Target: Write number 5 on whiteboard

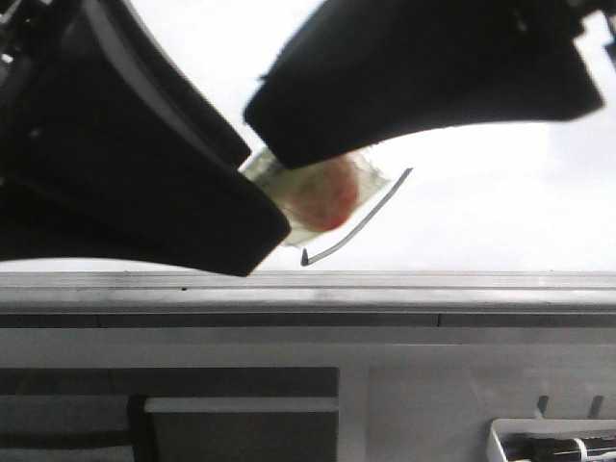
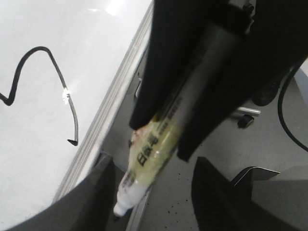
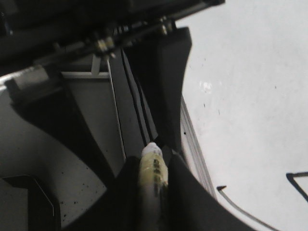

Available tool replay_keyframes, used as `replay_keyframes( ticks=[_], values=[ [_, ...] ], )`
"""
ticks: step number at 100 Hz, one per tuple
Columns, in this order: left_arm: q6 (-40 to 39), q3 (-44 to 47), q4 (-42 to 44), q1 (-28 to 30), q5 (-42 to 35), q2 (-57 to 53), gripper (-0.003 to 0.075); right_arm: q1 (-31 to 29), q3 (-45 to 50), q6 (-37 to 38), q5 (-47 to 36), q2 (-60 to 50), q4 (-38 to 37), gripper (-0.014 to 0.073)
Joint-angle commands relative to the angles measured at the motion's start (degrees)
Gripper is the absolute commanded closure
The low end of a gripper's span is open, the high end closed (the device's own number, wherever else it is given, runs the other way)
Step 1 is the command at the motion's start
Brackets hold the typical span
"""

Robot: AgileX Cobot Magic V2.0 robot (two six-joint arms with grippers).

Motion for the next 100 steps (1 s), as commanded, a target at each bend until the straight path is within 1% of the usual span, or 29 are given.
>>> replay_keyframes(
  ticks=[1,6,13,20,30,34,57,62,67,72,74,79,84,88,100],
  values=[
    [0.03,-2.03,-0.20,-0.56,-3.20,-0.68,0.0401,0.75,-1.83,-0.57,-6.20,-0.52,-0.91,0.0635],
    [0.03,-2.03,-0.20,-0.56,-3.10,-0.68,0.0423,0.75,-1.83,-0.57,-6.34,-0.52,-0.91,0.0635],
    [0.03,-2.03,-0.20,-0.56,-3.10,-0.68,0.0477,0.75,-1.83,-0.57,-6.22,-0.52,-0.91,0.0635],
    [0.03,-2.03,-0.20,-0.56,-2.98,-0.68,0.0557,0.75,-1.83,-0.57,-6.23,-0.52,-0.91,0.0635],
    [0.03,-2.03,-0.20,-0.56,-2.87,-0.68,0.0698,0.75,-1.83,-0.57,-6.23,-0.52,-0.91,0.0635],
    [0.03,-2.03,-0.20,-0.56,-2.65,-0.68,0.0740,0.75,-1.83,-0.57,-6.23,-0.52,-0.91,0.0635],
    [0.03,-2.03,0.42,-0.44,-0.08,-0.68,0.0740,0.75,-1.83,-0.57,-6.34,-0.52,-0.91,0.0635],
    [0.03,-2.03,0.42,-0.44,0.61,-0.68,0.0727,0.75,-1.83,-0.57,-6.42,-0.52,-1.02,0.0635],
    [-0.08,-2.03,0.42,-0.44,1.41,-0.68,0.0677,0.75,-1.83,-0.57,-6.46,-0.52,-1.63,0.0635],
    [-0.08,-2.03,0.42,-0.44,2.12,-0.68,0.0575,0.75,-1.83,-0.57,-6.68,-0.52,-2.16,0.0635],
    [-0.19,-2.03,0.42,-0.44,2.23,-0.68,0.0546,0.75,-1.83,-0.57,-6.82,-0.52,-2.16,0.0635],
    [-0.19,-2.03,0.42,-0.44,2.40,-0.68,0.0435,0.75,-1.83,-0.57,-7.19,-0.52,-2.16,0.0635],
    [-0.29,-2.03,0.42,-0.44,2.40,-0.68,0.0370,0.75,-1.83,-0.57,-7.83,-0.52,-2.16,0.0635],
    [-0.29,-2.03,0.42,-0.44,2.40,-0.68,0.0349,0.75,-1.83,-0.57,-8.44,-0.52,-2.16,0.0635],
    [-0.29,-2.03,0.42,-0.44,2.40,-0.68,0.0356,0.75,-1.83,-0.57,-10.58,-0.52,-2.20,0.0635]
  ],
)
